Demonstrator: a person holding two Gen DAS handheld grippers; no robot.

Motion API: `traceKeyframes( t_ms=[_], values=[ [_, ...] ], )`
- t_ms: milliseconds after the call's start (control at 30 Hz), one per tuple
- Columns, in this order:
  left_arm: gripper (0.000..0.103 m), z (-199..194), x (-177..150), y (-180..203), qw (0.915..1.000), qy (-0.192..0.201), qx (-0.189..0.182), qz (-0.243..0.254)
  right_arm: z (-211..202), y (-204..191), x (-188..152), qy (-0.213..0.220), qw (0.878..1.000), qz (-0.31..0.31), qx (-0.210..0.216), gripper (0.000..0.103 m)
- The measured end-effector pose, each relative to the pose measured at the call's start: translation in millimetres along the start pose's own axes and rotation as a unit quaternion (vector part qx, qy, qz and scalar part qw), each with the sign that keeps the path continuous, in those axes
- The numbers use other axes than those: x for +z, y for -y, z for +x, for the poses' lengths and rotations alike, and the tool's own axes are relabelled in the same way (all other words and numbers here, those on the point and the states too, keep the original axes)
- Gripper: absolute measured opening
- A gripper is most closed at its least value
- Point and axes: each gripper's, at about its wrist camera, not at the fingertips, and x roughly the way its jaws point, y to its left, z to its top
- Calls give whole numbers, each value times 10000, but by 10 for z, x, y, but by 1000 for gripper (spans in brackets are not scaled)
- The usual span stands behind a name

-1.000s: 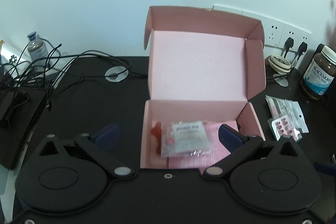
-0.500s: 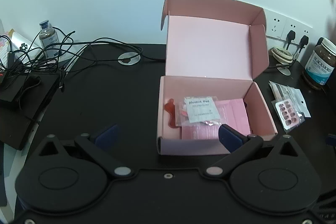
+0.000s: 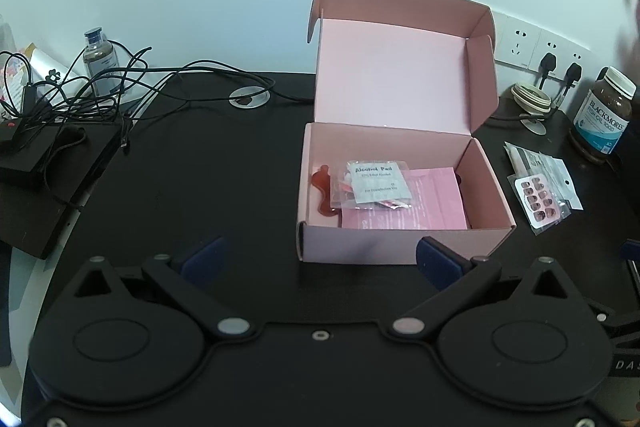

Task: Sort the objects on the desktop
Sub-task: 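Withdraw the left tool up from the pink box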

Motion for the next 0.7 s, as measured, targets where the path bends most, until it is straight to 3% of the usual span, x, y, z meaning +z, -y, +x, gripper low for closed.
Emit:
traceKeyframes(
  t_ms=[700],
  values=[
    [103, -3, -39, 123, 10000, -33, -63, 48, 73, 257, -56, -202, 9990, 323, -216, 102]
  ],
)
